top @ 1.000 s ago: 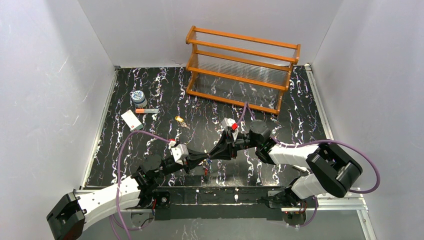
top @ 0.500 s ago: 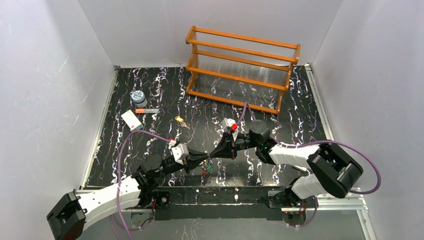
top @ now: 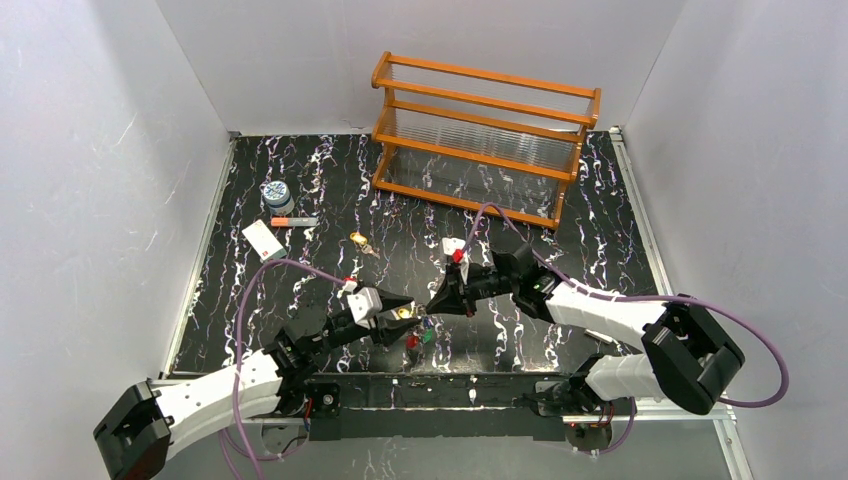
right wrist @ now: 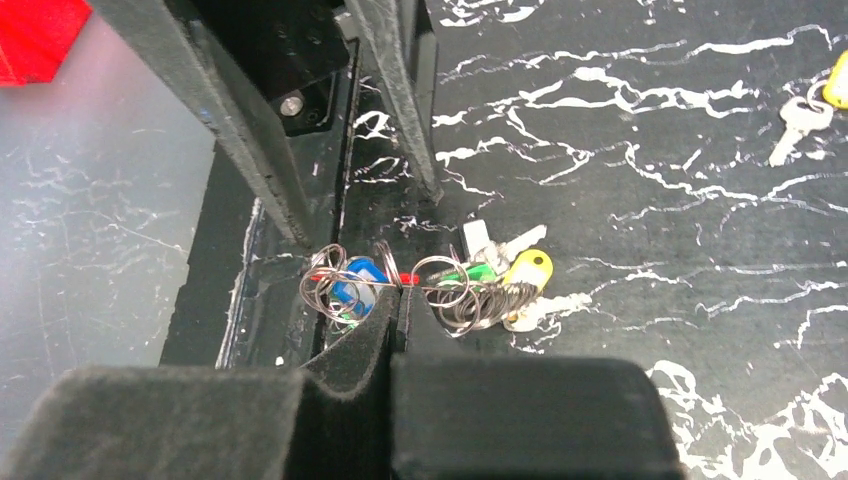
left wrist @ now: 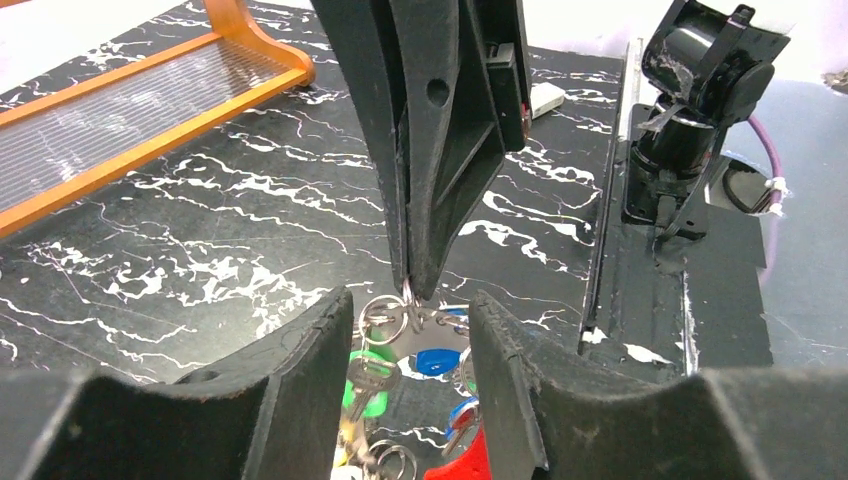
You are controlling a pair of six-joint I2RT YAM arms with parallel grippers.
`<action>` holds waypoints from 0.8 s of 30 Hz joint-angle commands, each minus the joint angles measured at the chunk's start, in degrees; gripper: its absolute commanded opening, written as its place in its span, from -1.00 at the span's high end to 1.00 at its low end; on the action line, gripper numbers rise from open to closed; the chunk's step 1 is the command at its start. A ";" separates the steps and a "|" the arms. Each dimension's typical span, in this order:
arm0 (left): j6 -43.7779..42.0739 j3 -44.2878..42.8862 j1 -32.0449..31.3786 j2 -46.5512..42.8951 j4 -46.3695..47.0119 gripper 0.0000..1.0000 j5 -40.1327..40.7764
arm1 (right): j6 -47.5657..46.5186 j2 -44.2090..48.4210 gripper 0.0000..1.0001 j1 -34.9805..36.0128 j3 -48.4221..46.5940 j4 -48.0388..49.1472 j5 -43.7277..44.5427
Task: Put the keys on the keyring
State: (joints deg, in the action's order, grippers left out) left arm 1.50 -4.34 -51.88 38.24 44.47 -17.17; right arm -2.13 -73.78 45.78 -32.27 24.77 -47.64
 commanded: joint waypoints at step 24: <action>-10.68 -15.02 -0.16 14.95 -17.80 0.42 -8.59 | -9.34 1.24 0.97 2.01 -8.77 -21.00 5.86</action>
State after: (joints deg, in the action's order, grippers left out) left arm -9.37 -17.41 -51.88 51.79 25.26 -23.49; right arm -10.94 -73.60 47.09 -38.17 3.03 -41.04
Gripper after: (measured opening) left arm 0.307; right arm 0.031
